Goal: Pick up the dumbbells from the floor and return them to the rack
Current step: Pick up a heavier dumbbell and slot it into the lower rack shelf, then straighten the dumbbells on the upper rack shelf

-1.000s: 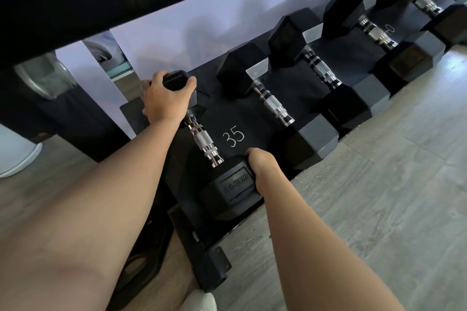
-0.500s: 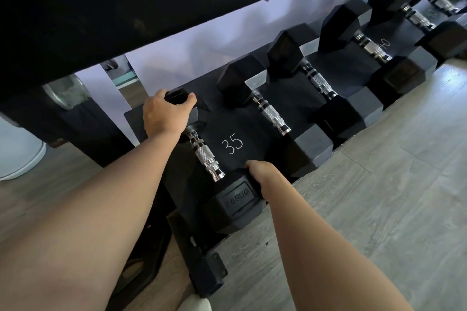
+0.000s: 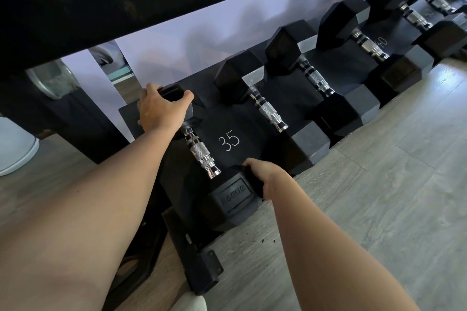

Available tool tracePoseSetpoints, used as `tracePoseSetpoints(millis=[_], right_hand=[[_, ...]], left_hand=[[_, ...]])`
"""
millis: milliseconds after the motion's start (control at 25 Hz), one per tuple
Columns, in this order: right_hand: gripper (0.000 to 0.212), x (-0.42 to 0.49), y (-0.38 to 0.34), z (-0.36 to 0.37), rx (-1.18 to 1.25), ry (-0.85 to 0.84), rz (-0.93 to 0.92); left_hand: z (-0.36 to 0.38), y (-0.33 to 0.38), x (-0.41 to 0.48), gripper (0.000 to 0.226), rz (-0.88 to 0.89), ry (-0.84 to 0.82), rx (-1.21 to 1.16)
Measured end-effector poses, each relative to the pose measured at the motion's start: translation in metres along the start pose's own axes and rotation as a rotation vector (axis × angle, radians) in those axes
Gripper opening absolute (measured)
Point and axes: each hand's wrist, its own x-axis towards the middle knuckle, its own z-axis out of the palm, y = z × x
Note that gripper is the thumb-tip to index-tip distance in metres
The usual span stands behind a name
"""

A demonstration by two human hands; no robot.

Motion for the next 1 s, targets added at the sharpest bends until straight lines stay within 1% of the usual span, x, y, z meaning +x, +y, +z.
tracePoseSetpoints(millis=[240,360,440,600,680,760,880,920,1000], right_hand=[[0.019,-0.005,0.004,-0.009,0.127,-0.066,0.043],[0.014,-0.012,0.005,-0.013,0.113,-0.015,0.015],[0.011,-0.018,0.004,-0.018,0.086,0.026,-0.026],[0.009,-0.043,-0.011,-0.035,0.079,-0.008,-0.114],[0.020,-0.063,-0.022,-0.056,0.112,-0.007,-0.171],[0.027,-0.086,-0.034,-0.086,0.166,0.003,-0.220],[0.024,-0.123,-0.048,-0.140,0.272,0.037,-0.295],[0.023,-0.137,-0.051,-0.162,0.305,0.073,-0.333],[0.022,-0.169,-0.056,-0.207,0.335,0.201,-0.435]], left_hand=[[0.000,-0.006,-0.004,0.069,0.076,-0.008,-0.043],[0.002,-0.006,-0.005,0.067,0.081,-0.005,-0.043],[0.002,-0.002,-0.011,0.065,0.076,0.030,-0.041],[0.008,0.021,-0.033,0.046,0.144,0.170,-0.135],[0.014,0.047,-0.052,0.039,0.170,0.194,-0.191],[0.021,0.081,-0.076,0.033,0.223,0.148,-0.287],[0.042,0.131,-0.116,0.028,0.325,-0.005,-0.371],[0.052,0.152,-0.133,0.027,0.349,-0.068,-0.402],[0.071,0.199,-0.168,0.025,0.395,-0.199,-0.464]])
